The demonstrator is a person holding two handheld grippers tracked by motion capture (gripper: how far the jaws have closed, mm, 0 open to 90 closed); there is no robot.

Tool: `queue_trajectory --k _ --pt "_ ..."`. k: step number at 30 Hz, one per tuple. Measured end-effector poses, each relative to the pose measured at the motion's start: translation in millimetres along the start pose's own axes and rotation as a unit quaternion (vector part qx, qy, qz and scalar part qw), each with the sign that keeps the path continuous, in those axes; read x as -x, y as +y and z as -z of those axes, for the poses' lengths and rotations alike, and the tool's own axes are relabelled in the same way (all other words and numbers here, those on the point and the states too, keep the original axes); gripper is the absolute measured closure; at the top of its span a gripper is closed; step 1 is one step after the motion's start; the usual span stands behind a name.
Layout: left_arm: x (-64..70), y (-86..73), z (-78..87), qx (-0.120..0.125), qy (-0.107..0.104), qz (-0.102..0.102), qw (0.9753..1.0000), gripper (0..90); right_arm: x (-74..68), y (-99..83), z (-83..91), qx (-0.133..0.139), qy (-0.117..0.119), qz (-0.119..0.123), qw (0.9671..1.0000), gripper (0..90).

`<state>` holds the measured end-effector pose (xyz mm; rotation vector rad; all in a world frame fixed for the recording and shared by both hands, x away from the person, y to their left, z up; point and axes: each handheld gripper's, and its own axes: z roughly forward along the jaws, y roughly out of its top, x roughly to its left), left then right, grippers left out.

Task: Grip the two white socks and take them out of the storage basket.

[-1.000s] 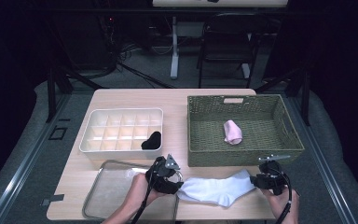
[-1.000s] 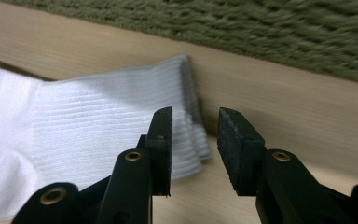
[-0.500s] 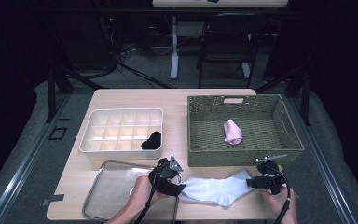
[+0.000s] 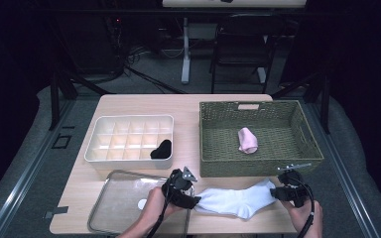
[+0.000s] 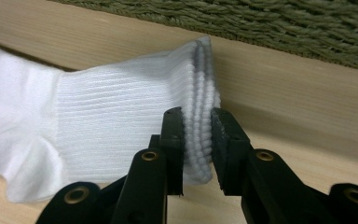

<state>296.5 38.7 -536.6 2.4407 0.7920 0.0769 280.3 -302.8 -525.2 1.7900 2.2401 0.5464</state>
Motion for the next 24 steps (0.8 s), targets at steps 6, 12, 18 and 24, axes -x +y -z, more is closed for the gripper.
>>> queue_trajectory --k 6,12,18,24 --pt "12.9 1.3 -10.1 -0.016 0.008 -0.004 0.9998 47.6 -3.2 0.2 2.4 0.003 0.000 0.004 1.0000 75.7" --pt "16.4 -1.2 -16.3 -0.025 0.006 -0.009 0.9996 59.7 -5.6 0.4 12.5 0.018 0.009 -0.002 0.9998 75.7" --pt "18.1 -2.7 -21.1 -0.030 0.004 -0.010 0.9995 65.4 -10.1 1.1 24.7 0.030 0.036 -0.004 0.9989 75.8" --pt "18.7 -3.1 -21.8 -0.027 -0.003 -0.012 0.9995 70.6 -18.9 2.8 39.5 0.044 0.069 0.002 0.9966 75.9"
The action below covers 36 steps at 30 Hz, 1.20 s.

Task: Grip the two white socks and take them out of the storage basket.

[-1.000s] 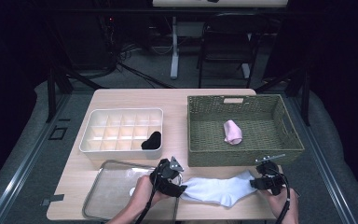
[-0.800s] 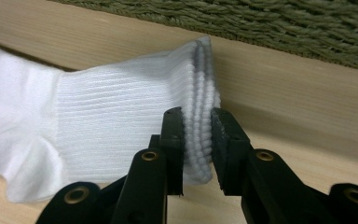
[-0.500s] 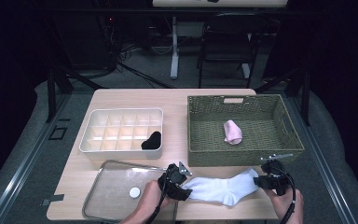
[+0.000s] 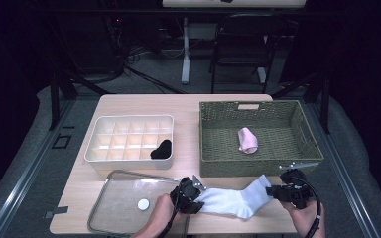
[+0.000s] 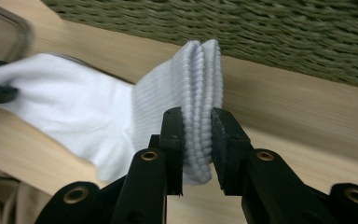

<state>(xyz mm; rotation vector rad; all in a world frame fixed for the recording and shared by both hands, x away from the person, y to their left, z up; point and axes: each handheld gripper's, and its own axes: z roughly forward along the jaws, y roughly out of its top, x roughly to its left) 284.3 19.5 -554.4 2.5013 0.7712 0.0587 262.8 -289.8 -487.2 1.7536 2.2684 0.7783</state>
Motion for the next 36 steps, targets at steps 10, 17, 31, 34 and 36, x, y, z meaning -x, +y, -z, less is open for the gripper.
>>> queue_trajectory --k 10,17,31,34,36 --pt "-2.2 -0.5 -0.6 0.003 -0.006 0.005 1.0000 71.9 -20.9 4.6 5.8 0.012 0.044 0.023 0.9987 75.8" --pt "0.0 0.0 -1.8 0.005 -0.006 0.005 1.0000 72.8 -39.9 8.2 0.3 0.019 0.072 0.040 0.9964 75.9" --pt "-2.2 0.0 -2.8 0.006 -0.013 0.011 0.9998 70.6 -74.6 18.0 -15.3 0.024 0.086 0.081 0.9927 75.9" --pt "-3.2 0.1 -1.4 0.009 -0.011 0.013 0.9998 65.7 -80.6 18.8 -22.2 0.023 0.088 0.086 0.9922 75.9" --pt "-4.8 0.5 1.4 0.009 -0.015 0.013 0.9998 62.1 -84.6 18.5 -27.5 0.019 0.089 0.090 0.9918 75.9"
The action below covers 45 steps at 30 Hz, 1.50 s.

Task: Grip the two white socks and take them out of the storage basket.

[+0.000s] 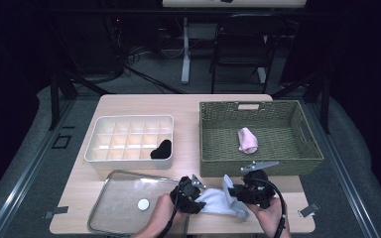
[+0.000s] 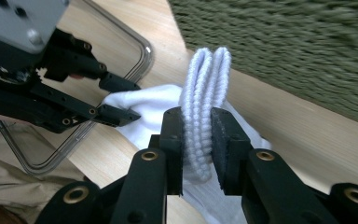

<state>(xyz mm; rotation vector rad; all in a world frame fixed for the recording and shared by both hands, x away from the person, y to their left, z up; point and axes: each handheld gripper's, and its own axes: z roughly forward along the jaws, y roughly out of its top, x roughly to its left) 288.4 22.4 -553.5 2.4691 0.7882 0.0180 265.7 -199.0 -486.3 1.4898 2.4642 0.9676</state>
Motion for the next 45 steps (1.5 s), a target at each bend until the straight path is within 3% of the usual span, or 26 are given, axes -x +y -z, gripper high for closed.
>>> queue_trajectory --k 11,18,31,35,39,44,45 --pt "-7.7 3.4 19.1 0.013 0.004 -0.001 0.9999 34.2 -8.6 1.2 -14.9 -0.003 0.000 0.010 0.9999 75.8" --pt "-11.8 -0.3 23.6 0.018 0.011 0.003 0.9998 27.9 -21.1 4.2 -28.0 -0.014 -0.014 0.032 0.9993 75.6" --pt "-11.6 -2.4 22.7 0.011 0.010 0.000 0.9999 25.7 -26.8 2.8 -51.0 -0.033 -0.019 0.042 0.9984 75.1" --pt "-11.8 -2.6 22.8 0.008 0.008 -0.001 0.9999 25.7 -29.4 2.9 -53.1 -0.033 -0.014 0.047 0.9982 75.3" --pt "-11.5 -2.7 23.1 0.008 0.009 -0.001 0.9999 25.7 -31.9 2.5 -56.4 -0.037 0.007 0.052 0.9980 73.4" --pt "-11.5 -2.9 25.5 0.010 0.010 0.000 0.9999 25.7 -25.3 3.8 -47.4 -0.022 0.052 0.047 0.9973 59.9" --pt "-11.5 -2.8 26.1 0.012 0.007 0.001 0.9999 25.7 -23.6 4.1 -43.7 -0.020 0.051 0.045 0.9975 58.9"
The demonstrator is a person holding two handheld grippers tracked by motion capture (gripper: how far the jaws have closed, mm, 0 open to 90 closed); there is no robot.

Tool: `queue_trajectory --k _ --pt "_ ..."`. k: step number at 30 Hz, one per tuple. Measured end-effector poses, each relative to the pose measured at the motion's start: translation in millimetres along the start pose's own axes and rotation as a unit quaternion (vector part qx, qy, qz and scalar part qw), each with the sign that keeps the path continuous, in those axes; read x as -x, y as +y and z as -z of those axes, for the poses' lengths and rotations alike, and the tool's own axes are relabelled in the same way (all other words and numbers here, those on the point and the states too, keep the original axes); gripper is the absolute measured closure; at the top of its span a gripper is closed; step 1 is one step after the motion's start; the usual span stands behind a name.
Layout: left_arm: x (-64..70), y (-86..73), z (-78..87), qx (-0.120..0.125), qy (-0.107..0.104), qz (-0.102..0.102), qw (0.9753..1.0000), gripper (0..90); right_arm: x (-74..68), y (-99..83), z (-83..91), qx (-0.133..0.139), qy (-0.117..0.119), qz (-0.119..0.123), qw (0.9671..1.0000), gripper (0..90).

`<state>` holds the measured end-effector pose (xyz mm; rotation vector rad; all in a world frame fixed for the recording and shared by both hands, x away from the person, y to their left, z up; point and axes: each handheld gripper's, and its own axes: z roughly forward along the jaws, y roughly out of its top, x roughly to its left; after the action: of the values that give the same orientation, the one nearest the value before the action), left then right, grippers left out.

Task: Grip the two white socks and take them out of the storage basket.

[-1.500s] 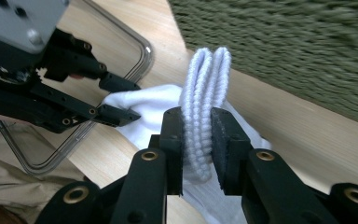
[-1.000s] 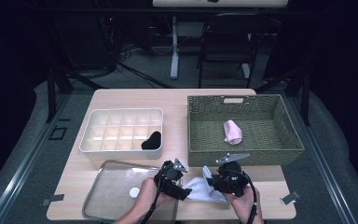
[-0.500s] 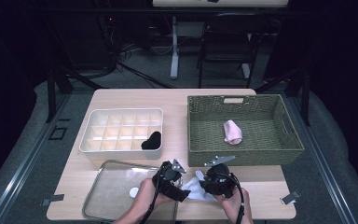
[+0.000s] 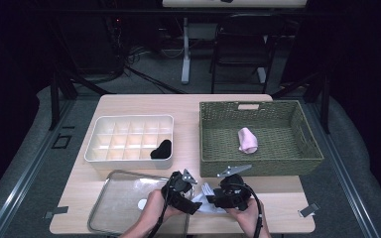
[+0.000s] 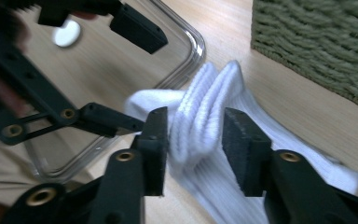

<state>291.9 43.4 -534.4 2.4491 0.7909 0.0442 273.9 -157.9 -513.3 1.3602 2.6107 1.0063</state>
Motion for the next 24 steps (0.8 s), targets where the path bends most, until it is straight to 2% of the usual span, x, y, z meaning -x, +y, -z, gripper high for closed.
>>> queue_trajectory --k 4,5,10,12,17,20,22,24 --pt "1.8 1.1 2.0 0.003 -0.003 -0.002 1.0000 25.4 6.2 -3.0 12.5 0.022 -0.009 -0.014 0.9996 57.1" --pt "2.8 1.5 2.2 0.004 -0.004 -0.003 1.0000 25.3 9.3 -3.7 15.7 0.019 -0.012 -0.013 0.9997 57.1" --pt "7.1 4.9 2.2 0.012 -0.006 -0.006 0.9999 25.1 21.7 -12.3 25.6 0.021 -0.046 -0.034 0.9982 55.4" --pt "7.9 6.4 1.1 0.015 -0.006 -0.004 0.9999 25.1 27.9 -17.3 27.8 0.013 -0.059 -0.043 0.9972 55.1" --pt "8.7 7.7 -7.0 0.009 -0.007 0.003 0.9999 26.6 40.1 -30.3 26.5 -0.009 -0.071 -0.071 0.9949 54.7" --pt "9.5 7.4 -10.7 0.003 -0.012 0.005 0.9999 31.5 45.3 -36.9 22.6 -0.032 -0.070 -0.091 0.9929 54.5" --pt "9.7 7.4 -11.8 -0.001 -0.013 0.005 0.9999 34.2 49.4 -39.6 19.0 -0.046 -0.060 -0.106 0.9915 54.5" --pt "9.6 7.4 -12.5 -0.003 -0.011 0.007 0.9999 35.8 51.0 -39.9 15.6 -0.061 -0.053 -0.109 0.9907 54.6"
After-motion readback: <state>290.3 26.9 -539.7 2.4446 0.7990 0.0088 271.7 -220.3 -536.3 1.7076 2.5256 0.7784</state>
